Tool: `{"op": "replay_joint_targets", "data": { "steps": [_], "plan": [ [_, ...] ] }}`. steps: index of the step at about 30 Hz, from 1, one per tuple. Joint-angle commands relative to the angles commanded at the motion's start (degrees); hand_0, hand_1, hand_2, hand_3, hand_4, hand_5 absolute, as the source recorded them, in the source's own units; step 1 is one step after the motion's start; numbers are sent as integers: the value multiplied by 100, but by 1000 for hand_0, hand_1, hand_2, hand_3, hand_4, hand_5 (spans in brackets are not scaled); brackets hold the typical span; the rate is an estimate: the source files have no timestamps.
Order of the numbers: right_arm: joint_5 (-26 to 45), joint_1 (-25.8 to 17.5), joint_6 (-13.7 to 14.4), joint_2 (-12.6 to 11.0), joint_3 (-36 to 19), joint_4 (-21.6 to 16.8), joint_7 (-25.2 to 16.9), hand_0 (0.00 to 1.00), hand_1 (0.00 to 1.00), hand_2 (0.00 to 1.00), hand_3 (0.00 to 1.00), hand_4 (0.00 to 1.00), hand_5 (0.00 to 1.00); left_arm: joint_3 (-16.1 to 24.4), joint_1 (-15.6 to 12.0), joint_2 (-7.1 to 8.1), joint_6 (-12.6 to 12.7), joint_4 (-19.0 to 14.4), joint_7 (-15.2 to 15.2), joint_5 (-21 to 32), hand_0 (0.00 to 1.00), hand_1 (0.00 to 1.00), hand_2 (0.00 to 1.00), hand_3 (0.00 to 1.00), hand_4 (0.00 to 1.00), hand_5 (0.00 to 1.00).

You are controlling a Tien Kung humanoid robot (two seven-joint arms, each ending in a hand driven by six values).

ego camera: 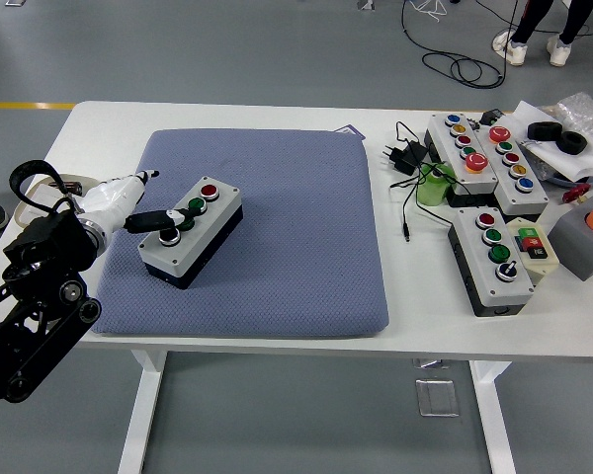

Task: Pick up the button,place it on the desk,press the button,press the button

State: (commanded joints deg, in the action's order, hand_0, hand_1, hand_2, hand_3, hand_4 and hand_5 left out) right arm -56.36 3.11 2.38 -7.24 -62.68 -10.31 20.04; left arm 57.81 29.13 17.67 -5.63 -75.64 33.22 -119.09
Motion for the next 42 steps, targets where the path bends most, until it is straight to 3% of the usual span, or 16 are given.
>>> {"op": "replay_joint_targets", "data": {
  "steps": [14, 28, 29, 34, 35, 40, 41, 42],
  "plan": [
    [-142, 19, 0, -16, 11, 0, -11, 769, 764, 833, 671, 449, 258, -72, -21, -217, -144, -110, 95, 234, 973, 998, 998, 998, 998, 914],
    [-233, 32, 18, -26, 35, 0, -34, 766, 755, 831, 664, 447, 258, -64, -35, -620, -209, 313, 240, -164, 938, 998, 998, 998, 998, 891],
    [-239, 34, 18, -26, 37, 0, -34, 758, 751, 823, 659, 446, 258, -58, -30, -645, -205, 335, 247, -208, 901, 998, 998, 998, 998, 797],
    [-247, 45, 36, -28, 61, 0, -48, 758, 751, 823, 659, 446, 258, -56, 17, -723, -320, 396, 247, -551, 901, 998, 998, 998, 998, 797],
    [-249, 46, 39, -29, 63, 0, -49, 755, 744, 820, 652, 445, 259, -65, 29, -724, -357, 397, 241, -629, 807, 956, 998, 998, 998, 601],
    [-280, 50, 54, -33, 60, 0, -59, 755, 744, 820, 652, 445, 259, -112, 110, -776, -570, 521, 215, -901, 807, 956, 998, 998, 998, 601],
    [-301, 52, 56, -33, 61, 0, -59, 753, 741, 817, 652, 445, 260, -114, 117, -804, -622, 570, 211, -966, 729, 896, 998, 998, 962, 466],
    [-308, 52, 56, -34, 61, 0, -59, 753, 741, 817, 652, 445, 260, -115, 119, -814, -641, 586, 210, -989, 729, 896, 998, 998, 962, 466]
  ]
}}
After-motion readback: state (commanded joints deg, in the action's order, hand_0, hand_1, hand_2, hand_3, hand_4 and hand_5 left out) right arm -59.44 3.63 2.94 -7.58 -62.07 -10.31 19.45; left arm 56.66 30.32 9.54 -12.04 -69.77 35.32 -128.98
